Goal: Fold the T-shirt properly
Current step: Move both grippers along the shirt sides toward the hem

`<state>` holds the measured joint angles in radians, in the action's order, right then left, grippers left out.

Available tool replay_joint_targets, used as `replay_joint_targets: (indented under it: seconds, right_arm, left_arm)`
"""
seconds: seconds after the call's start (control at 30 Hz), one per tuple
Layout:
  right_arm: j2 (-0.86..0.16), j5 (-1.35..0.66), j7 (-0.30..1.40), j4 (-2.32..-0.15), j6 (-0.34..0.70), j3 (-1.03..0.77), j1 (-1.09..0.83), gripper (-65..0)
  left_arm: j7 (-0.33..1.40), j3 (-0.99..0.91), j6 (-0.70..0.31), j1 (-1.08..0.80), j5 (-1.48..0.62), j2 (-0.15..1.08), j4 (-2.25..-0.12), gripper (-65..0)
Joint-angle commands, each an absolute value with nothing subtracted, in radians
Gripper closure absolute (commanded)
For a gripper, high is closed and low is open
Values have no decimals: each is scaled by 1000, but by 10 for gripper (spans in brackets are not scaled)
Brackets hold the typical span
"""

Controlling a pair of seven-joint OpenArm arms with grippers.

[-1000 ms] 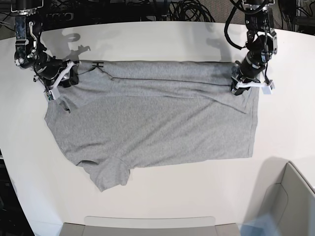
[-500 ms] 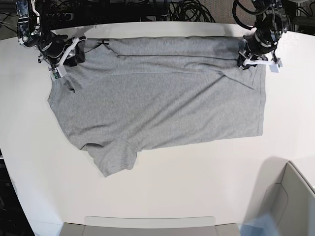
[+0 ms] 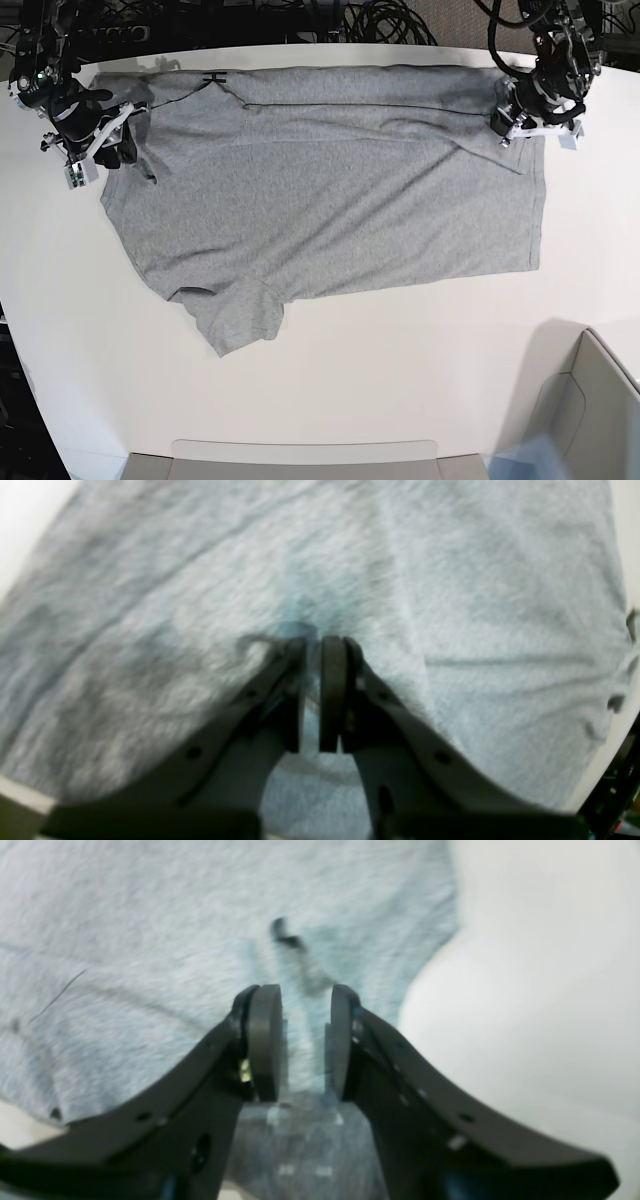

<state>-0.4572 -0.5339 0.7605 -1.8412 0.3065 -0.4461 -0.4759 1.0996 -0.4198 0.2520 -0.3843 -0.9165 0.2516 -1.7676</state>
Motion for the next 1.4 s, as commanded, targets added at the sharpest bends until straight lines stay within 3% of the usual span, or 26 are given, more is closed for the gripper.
replay_joint_targets:
  seconds: [0.0,0.2,0.4,0.63,0.77,1.0,1.13,1.37]
  right_arm:
    - [-473,-542,739,-1856,308,-453,-456,-164]
    - [-475,-541,739,-1854,308,-450,-390,-164]
    - [-476,-538,739,-1784,308,-358,-196,-164]
    - [-470,-539,728,-1297,308,-110,183,-164]
    - [-438,-538,661,-1084,308,13,302,-164]
    - [-447,-538,648,-1018,303,45,223,-164]
    - [-492,-544,650,-1164,300,35,76,-164]
    - [-472,-541,745,-1397,300,-194,-58,-164]
  left_arm:
    - [1098,-427,251,-378,-938,265,-1819,-66]
    - [1096,-430,251,-369,-938,263,-1890,-66]
    - [1098,-421,249,-278,-938,259,-1890,-66]
    - [1098,-421,249,-216,-938,228,-1886,-66]
    - [1098,-420,249,-216,-938,216,-1885,-66]
    - [1098,-420,249,-216,-938,216,-1885,-66]
    - [1098,-420,249,-216,-938,216,-1885,-66]
    - [1098,-420,249,-223,-938,216,-1885,-66]
